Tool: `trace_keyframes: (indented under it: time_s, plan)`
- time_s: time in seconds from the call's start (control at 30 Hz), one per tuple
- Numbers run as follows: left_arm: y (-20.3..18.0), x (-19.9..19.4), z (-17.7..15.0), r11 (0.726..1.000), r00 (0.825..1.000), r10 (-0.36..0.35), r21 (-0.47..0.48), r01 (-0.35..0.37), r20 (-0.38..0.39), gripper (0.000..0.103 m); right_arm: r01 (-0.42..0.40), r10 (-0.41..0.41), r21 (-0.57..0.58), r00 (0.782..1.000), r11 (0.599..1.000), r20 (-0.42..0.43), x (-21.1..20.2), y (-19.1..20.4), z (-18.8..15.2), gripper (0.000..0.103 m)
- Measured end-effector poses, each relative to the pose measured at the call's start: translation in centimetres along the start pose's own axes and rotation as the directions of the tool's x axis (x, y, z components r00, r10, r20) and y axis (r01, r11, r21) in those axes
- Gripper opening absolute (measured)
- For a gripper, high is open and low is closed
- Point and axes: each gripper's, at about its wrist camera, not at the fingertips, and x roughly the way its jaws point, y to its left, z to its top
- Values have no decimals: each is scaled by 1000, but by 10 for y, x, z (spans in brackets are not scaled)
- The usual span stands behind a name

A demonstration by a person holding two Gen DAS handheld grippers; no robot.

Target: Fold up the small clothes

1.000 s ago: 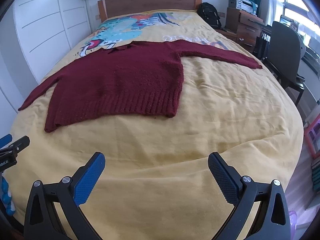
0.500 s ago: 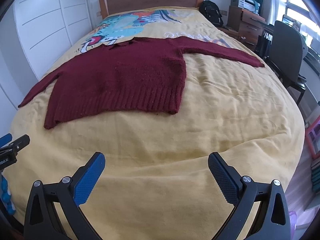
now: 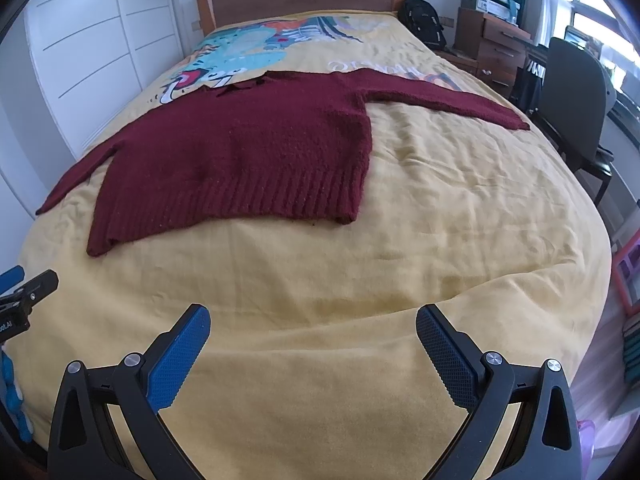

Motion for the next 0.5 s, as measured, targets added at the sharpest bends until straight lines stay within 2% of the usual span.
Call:
trace_keyframes:
  time_s: [0.5]
  plan:
    - [0, 1, -1, 1000, 1000, -17, -7, 17, -10, 102, 0, 0, 6, 1000, 1000, -13, 4, -2, -1, 103]
